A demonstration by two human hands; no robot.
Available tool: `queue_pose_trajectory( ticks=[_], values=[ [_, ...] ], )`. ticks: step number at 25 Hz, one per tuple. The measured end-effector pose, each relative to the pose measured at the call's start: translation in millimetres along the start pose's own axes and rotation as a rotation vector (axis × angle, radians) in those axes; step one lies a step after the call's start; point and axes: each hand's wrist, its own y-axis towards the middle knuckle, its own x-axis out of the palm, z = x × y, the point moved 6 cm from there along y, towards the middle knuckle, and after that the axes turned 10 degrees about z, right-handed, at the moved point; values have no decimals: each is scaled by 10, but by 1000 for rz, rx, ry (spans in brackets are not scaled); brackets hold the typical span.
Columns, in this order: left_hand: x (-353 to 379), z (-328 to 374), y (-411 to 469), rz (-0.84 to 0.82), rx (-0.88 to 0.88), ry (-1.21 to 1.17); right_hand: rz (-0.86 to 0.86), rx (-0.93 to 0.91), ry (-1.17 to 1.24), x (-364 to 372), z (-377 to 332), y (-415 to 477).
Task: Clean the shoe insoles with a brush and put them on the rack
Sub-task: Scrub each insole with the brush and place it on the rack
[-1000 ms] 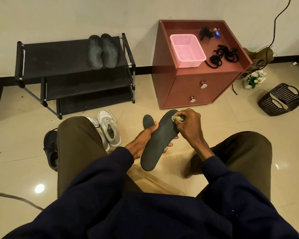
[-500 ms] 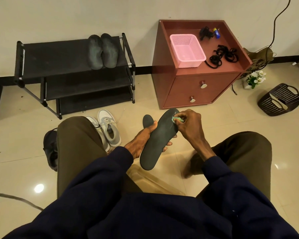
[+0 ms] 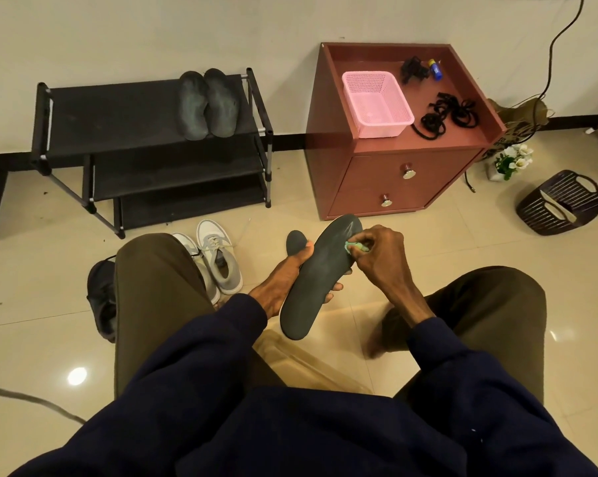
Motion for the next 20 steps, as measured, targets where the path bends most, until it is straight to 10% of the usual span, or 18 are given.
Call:
queue_pose_trajectory(
  ticks=[4,10,16,20],
  values=[
    [-67,-21,58,45,-3,9,-342,-10,123,214,-256,-204],
    [-57,-28,38,97,1,42,-1,-34,-100,31,-88,-4],
    [-62,3,14,99,26,63,-292,-75,-2,197,-271,-176],
    [-28,-18,17,95,12,64,-70,41,-18,10,-7,39]
  ],
)
